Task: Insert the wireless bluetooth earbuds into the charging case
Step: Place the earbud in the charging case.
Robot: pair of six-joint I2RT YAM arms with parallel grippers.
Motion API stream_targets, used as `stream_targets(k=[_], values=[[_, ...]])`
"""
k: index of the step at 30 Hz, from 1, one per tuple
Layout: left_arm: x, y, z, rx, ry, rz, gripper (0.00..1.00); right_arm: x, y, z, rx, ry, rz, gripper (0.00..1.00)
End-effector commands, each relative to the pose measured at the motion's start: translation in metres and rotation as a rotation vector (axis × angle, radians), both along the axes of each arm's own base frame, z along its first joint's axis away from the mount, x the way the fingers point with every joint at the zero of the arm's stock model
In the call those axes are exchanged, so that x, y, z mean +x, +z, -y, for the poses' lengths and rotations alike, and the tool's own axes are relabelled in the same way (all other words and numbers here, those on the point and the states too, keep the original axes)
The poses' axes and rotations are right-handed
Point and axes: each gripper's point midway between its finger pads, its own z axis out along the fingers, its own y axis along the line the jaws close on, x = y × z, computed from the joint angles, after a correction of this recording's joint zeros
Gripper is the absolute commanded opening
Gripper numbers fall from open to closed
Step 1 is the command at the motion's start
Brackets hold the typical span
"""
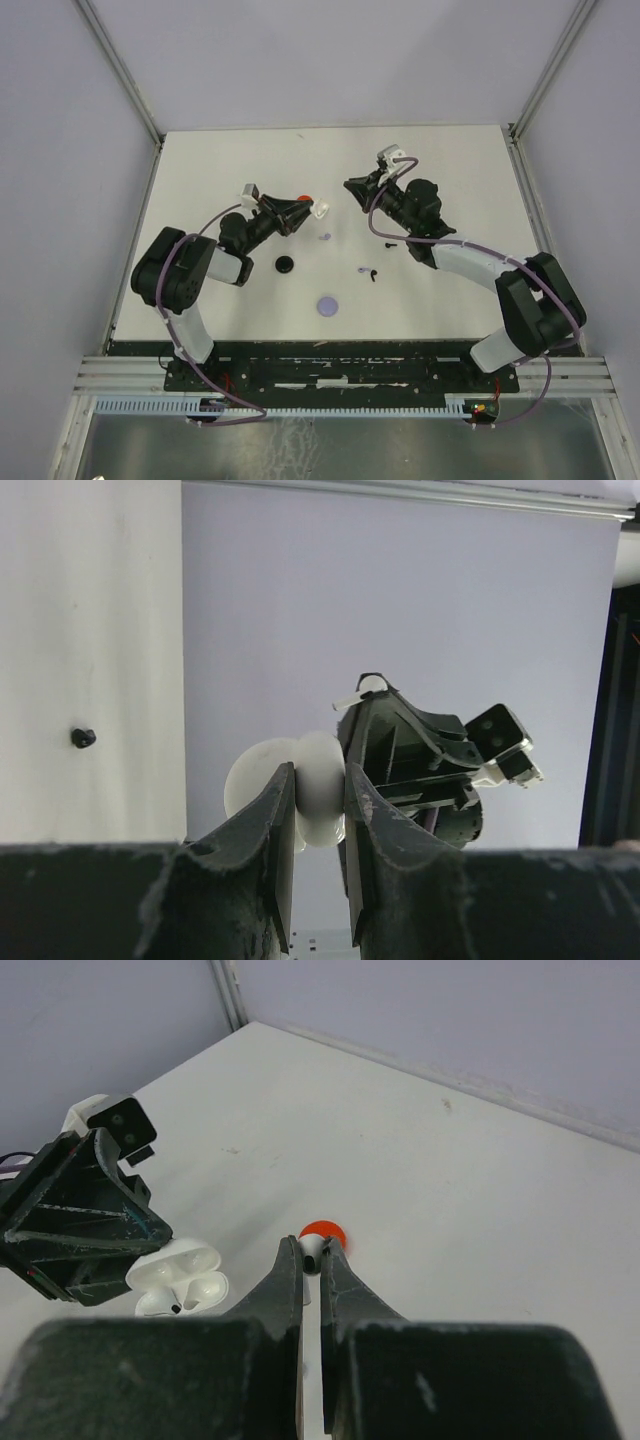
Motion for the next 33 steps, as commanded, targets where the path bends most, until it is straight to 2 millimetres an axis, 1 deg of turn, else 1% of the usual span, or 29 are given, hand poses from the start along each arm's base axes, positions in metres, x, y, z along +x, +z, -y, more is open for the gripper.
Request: stream_targets(k=[1,2,4,9,15,24,33], values=[[-0.003,0.041,0.011,-0.086,-0.03,0.098,0.03,-0.017,0.065,-0.009,0.166,0.093,0.3,0.01],[-0.003,0.042,0.013,-0.084,-0.031,0.096,0.03,-0.019,0.062,-0.01,0.176,0.102,0.314,0.01],[-0.005,0.041,0.014,-0.08,-0.033,0.092,0.03,-0.025,0.065,-0.011,0.21,0.116,0.349,0.02],[-0.006,0.039,0.015,-0.081,-0.031,0.08,0.03,-0.036,0.059,-0.02,0.226,0.158,0.359,0.02],[-0.003,0.046,0.016,-0.112,-0.038,0.082,0.03,-0.05,0.052,-0.032,0.229,0.197,0.384,0.02],[-0.002,0.055,0.017,-0.137,-0.048,0.095,0.03,-0.055,0.033,-0.036,0.216,0.205,0.369,0.02],[-0.001,0.063,0.019,-0.146,-0.055,0.11,0.03,-0.053,0.025,-0.037,0.211,0.205,0.36,0.01]])
